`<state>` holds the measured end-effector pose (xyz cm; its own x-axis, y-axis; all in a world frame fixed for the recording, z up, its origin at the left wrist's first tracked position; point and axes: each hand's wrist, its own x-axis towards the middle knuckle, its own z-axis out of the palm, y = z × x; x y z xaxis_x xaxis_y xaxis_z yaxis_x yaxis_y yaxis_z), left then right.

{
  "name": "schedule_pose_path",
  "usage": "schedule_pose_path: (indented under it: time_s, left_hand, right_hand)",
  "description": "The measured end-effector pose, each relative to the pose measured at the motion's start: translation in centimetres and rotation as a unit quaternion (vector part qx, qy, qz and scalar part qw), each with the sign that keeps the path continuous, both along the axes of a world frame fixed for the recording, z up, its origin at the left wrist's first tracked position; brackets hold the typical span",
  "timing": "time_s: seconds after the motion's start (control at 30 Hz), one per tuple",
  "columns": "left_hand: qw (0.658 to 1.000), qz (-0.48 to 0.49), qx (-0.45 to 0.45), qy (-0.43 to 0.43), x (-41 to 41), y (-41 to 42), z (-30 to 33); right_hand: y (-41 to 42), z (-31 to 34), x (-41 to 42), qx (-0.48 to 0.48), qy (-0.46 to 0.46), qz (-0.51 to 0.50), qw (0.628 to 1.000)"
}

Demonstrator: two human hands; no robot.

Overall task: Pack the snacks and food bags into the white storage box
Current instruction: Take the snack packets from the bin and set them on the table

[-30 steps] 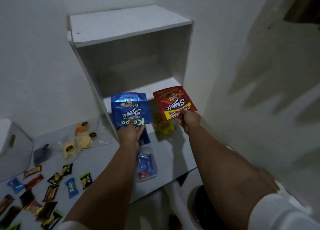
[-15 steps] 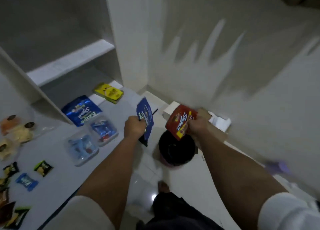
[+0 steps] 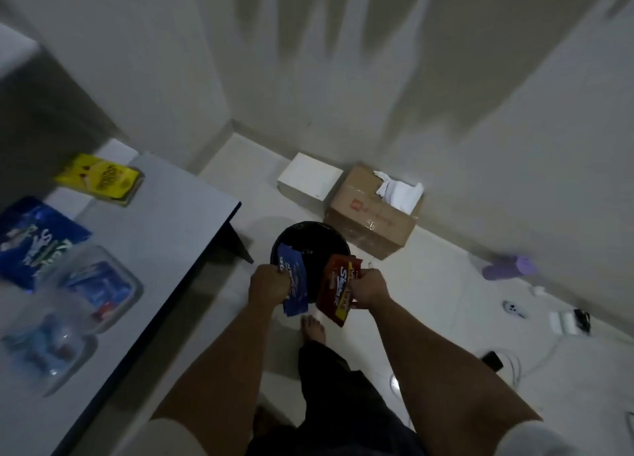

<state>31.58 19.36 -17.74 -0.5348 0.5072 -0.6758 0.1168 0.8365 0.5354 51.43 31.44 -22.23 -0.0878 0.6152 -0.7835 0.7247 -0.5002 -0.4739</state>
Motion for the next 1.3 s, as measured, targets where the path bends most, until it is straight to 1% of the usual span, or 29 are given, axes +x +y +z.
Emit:
schedule_pose_path:
  time_s: [0.03, 0.1, 0.2, 0.27, 0.37, 0.47, 0.6, 0.7, 0.77, 0.83, 0.87, 0.97, 1.0, 1.07, 1.2, 1.3]
  left_hand:
    - [1.000, -0.007, -0.009, -0.008, 0.2, 1.3, -1.0]
    - [0.999, 0.014, -0.022, -0.041, 0.2, 3.8, -3.2]
    - [0.993, 0.047, -0.050, -0.094, 0.1, 6.6, -5.3]
    - [0.992, 0.040, -0.064, -0.103, 0.0, 7.6, -5.5]
    - [0.990, 0.051, -0.083, -0.103, -0.5, 7.9, -5.3]
    - [0.990, 0.051, -0.103, -0.085, -1.7, 7.0, -4.6]
    - [0.987, 0.101, -0.104, -0.065, -4.2, 5.8, -1.6]
    - [0.986, 0.130, -0.076, -0.068, -6.6, 4.8, 1.4]
    - [0.991, 0.114, -0.052, -0.041, -8.5, 3.9, 3.3]
    - [0.989, 0.140, -0.039, -0.009, -10.9, 2.3, 5.2]
    - [0.986, 0.164, -0.034, -0.006, -11.9, 1.4, 5.7]
    - [0.983, 0.175, -0.013, 0.046, -14.8, -1.5, 7.9]
    - [0.979, 0.196, -0.012, 0.048, -15.7, -2.7, 8.6]
    - [0.972, 0.221, -0.003, 0.082, -17.7, -5.0, 9.5]
    - [0.969, 0.223, 0.001, 0.102, -21.7, -9.7, 11.2]
    - [0.966, 0.234, -0.008, 0.113, -24.4, -12.9, 11.6]
  right_hand:
    - [1.0, -0.8, -0.6, -0.007, -0.002, 0.011, 1.000]
    - [2.9, -1.4, -2.3, -0.007, -0.016, 0.048, 0.999]
    - [5.3, -0.8, -4.7, 0.032, -0.051, 0.144, 0.988]
    - [6.6, -0.9, -5.7, 0.049, -0.069, 0.202, 0.976]
    - [8.0, -1.1, -6.2, 0.052, -0.074, 0.236, 0.968]
    - [8.6, -0.5, -6.5, 0.045, -0.073, 0.268, 0.960]
    - [8.5, 1.2, -7.9, 0.046, -0.066, 0.322, 0.943]
    - [8.0, 3.4, -10.7, 0.046, -0.048, 0.325, 0.943]
    - [7.7, 5.4, -13.1, 0.048, -0.026, 0.346, 0.937]
    - [7.4, 7.0, -15.7, 0.055, -0.017, 0.385, 0.921]
    - [7.1, 8.0, -17.0, 0.064, -0.017, 0.402, 0.913]
    - [6.1, 9.5, -21.1, 0.125, -0.011, 0.441, 0.889]
    - [5.7, 9.8, -22.5, 0.147, -0.001, 0.436, 0.888]
    - [4.7, 10.5, -25.1, 0.176, 0.024, 0.425, 0.888]
    - [1.4, 12.5, -30.0, 0.208, 0.053, 0.424, 0.880]
    - [-1.9, 13.1, -32.8, 0.225, 0.072, 0.441, 0.866]
